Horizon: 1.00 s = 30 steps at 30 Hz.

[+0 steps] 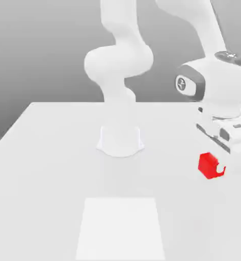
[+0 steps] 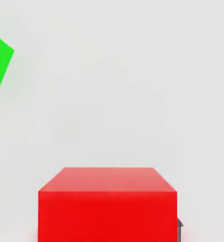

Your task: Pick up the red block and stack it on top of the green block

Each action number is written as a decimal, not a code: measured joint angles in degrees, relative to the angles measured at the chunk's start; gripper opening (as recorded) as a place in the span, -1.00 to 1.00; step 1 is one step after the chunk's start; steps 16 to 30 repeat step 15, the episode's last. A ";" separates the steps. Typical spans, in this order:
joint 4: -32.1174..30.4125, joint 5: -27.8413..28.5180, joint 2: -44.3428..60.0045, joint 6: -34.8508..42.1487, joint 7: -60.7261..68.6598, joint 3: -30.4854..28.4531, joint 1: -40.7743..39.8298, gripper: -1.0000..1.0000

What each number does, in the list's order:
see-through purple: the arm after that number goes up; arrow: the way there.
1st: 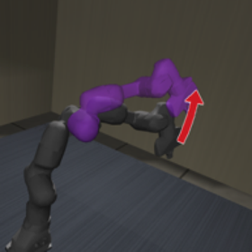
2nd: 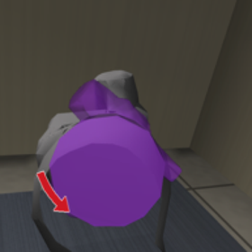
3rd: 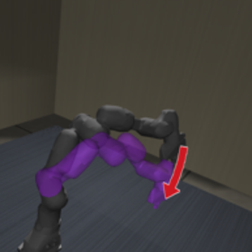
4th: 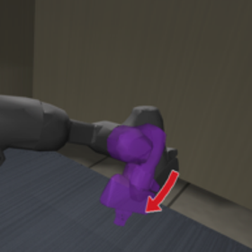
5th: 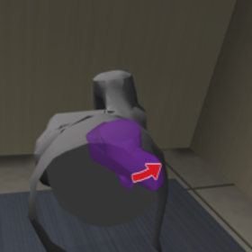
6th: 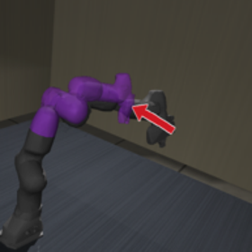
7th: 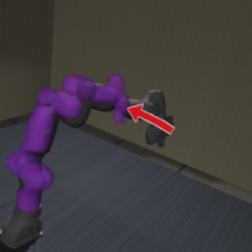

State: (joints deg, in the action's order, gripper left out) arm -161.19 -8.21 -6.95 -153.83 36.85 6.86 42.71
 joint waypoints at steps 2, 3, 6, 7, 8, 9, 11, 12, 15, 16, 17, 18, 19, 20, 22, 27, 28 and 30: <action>-1.80 0.08 -2.28 0.33 3.58 2.51 3.87 -1.00; -2.69 0.21 -3.38 0.47 5.28 3.74 5.87 -1.00; -4.73 1.40 -3.79 -1.38 8.99 7.23 10.63 -1.00; -4.88 2.17 -2.27 -3.07 8.96 7.82 10.82 -1.00; -4.93 3.13 -0.45 -4.92 8.55 8.17 10.72 -1.00; -4.91 4.22 1.51 -6.81 7.94 8.42 10.43 -1.00; -4.81 7.48 5.65 -10.79 5.78 7.92 10.07 -1.00; -4.73 9.59 7.78 -12.76 4.32 7.27 10.14 -1.00; -4.69 10.67 8.84 -13.75 3.57 6.95 10.18 1.00; -4.69 10.67 8.84 -13.75 3.57 6.95 10.18 1.00; -4.69 10.67 8.84 -13.75 3.57 6.95 10.18 1.00; -4.69 10.67 8.84 -13.75 3.57 6.95 10.18 1.00; -4.69 10.67 8.84 -13.75 3.57 6.95 10.18 1.00; -4.69 10.67 8.84 -13.75 3.57 6.95 10.18 1.00; -4.69 10.67 8.84 -13.75 3.57 6.95 10.18 1.00; -4.69 10.67 8.84 -13.75 3.57 6.95 10.18 1.00; -4.69 10.67 8.84 -13.75 3.57 6.95 10.18 1.00; -4.69 10.67 8.84 -13.75 3.57 6.95 10.18 1.00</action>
